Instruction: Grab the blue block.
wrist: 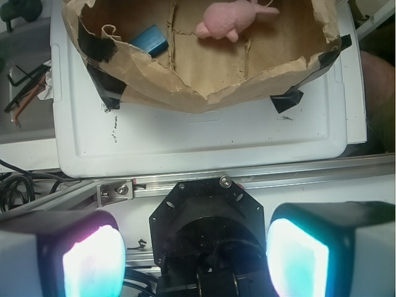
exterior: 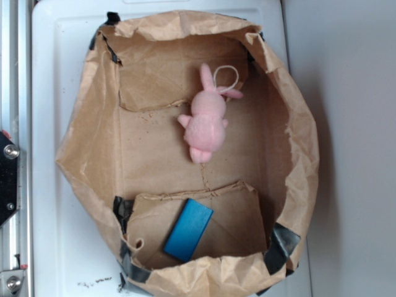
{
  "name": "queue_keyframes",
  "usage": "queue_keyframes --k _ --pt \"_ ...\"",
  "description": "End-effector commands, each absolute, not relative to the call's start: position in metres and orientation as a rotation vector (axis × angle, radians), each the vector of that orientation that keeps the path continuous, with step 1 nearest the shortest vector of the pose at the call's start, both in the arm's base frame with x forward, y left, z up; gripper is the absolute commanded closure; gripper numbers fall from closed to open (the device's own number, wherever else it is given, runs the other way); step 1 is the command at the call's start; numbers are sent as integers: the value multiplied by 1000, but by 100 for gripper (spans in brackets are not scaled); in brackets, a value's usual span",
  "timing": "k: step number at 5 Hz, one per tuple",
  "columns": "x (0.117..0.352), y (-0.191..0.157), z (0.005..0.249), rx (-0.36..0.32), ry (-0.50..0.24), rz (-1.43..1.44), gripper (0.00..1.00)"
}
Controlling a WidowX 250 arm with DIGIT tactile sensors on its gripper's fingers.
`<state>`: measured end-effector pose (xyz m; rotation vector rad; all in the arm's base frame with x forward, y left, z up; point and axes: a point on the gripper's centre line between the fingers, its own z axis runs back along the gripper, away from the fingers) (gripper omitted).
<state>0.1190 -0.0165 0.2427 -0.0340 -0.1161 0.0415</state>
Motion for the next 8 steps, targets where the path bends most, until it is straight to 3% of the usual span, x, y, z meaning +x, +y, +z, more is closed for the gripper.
queue_keyframes --k 1,2,4,5,6,8 --pt "119 -16 243 -34 -116 42 0" --pt "166 16 236 -81 -171 12 0" --pt "224 40 218 -115 -203 239 0" --pt "250 29 206 -34 -246 429 0" --pt "265 15 201 66 -294 584 0" --pt "265 15 201 66 -294 584 0"
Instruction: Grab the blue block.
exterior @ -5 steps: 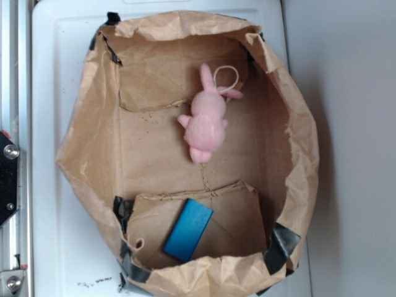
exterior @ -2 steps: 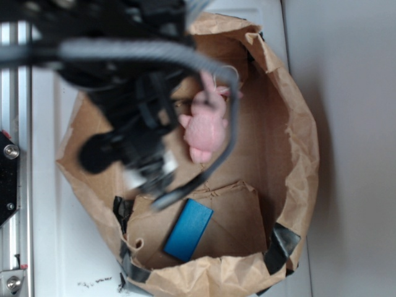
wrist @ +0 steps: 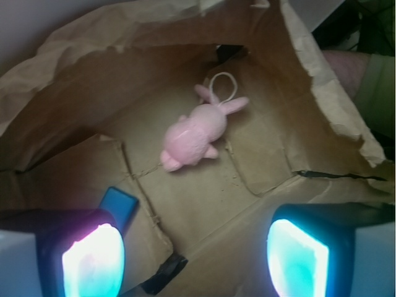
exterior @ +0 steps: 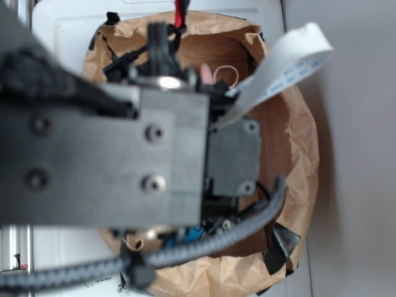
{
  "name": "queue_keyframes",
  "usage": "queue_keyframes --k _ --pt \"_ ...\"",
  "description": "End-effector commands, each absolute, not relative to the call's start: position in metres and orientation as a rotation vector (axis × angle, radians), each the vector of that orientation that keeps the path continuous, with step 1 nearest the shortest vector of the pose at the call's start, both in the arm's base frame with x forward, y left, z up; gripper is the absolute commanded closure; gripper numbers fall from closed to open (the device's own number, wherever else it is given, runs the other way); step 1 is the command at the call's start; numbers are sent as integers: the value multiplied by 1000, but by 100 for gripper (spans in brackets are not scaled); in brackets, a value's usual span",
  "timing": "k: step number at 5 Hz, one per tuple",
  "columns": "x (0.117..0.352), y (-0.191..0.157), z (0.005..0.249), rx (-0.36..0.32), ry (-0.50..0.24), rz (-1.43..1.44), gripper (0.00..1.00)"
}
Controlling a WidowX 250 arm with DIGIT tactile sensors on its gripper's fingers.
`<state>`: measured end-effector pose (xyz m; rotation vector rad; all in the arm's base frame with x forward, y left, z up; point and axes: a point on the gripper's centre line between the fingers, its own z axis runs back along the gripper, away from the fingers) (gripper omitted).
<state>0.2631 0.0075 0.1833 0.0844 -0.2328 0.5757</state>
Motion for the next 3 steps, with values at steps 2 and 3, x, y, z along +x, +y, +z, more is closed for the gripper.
queue_keyframes --k 2,3 --pt "265 15 201 66 -294 584 0" --pt "266 11 186 108 -396 709 0"
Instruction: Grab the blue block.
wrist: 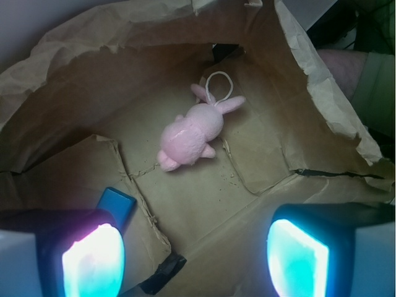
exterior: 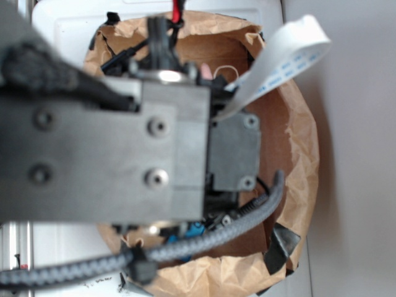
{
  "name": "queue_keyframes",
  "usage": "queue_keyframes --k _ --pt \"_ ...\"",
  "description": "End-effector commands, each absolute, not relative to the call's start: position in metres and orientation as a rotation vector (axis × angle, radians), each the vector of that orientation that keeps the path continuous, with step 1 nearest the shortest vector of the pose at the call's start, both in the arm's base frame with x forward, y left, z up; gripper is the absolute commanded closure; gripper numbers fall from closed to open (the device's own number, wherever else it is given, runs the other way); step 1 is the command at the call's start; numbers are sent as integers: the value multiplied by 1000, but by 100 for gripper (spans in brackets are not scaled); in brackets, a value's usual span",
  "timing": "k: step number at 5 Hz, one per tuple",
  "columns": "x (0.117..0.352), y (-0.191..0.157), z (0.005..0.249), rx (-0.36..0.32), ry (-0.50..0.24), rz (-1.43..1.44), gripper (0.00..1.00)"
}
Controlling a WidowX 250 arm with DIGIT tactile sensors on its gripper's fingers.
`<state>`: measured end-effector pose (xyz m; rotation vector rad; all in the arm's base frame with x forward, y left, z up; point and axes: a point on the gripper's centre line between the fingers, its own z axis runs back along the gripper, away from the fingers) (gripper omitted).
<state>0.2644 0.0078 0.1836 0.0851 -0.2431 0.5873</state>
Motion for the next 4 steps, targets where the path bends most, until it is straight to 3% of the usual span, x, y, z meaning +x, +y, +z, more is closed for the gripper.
queue_keyframes --k 1,2,4 --pt "268 0 157 -11 -339 658 0" --pt "269 -2 146 -2 -329 689 0" --pt "263 -30 116 -90 -233 695 0"
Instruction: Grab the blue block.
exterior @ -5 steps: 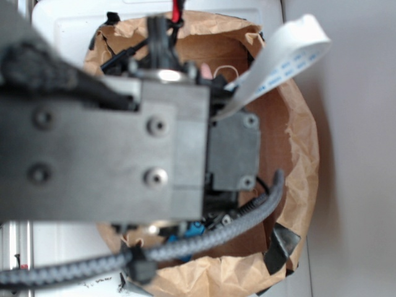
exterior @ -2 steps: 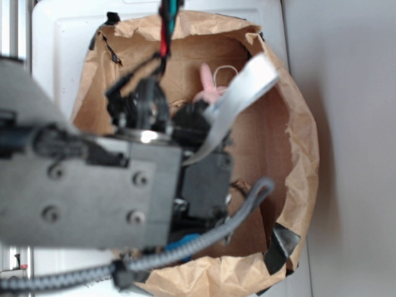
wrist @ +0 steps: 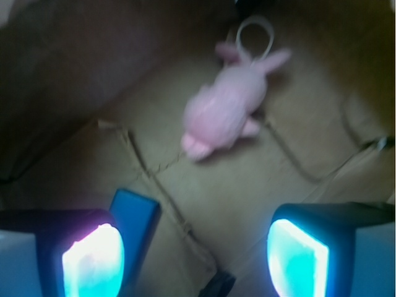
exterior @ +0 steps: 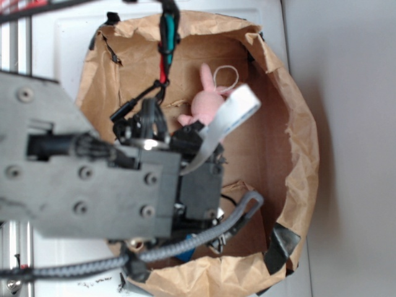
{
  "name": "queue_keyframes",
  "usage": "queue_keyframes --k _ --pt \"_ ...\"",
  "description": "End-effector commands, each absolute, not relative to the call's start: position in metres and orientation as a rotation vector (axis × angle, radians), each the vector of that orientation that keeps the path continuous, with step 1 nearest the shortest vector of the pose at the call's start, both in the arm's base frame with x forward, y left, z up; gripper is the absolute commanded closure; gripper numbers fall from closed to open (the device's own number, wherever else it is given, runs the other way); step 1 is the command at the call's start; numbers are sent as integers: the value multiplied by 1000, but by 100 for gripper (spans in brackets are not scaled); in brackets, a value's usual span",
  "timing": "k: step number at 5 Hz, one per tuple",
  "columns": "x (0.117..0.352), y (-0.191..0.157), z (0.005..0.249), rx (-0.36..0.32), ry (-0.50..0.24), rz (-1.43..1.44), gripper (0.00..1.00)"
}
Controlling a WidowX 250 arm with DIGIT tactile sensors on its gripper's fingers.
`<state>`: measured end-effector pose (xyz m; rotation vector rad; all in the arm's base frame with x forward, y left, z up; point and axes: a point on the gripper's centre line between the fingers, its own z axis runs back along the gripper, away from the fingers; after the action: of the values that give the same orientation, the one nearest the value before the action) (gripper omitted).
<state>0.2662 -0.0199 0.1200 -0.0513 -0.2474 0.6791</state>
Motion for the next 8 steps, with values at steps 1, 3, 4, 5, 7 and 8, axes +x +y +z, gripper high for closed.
queue_keyframes --k 1,3,4,5,7,8 --pt "255 -46 107 -102 -215 667 0" --pt "255 -53 105 -168 -219 687 0" --pt "246 -64 103 -186 -195 774 0" --pt "246 -64 103 -177 -188 800 0" --pt "251 -69 106 -205 -216 877 0" --pt "251 -68 105 -208 -223 881 0"
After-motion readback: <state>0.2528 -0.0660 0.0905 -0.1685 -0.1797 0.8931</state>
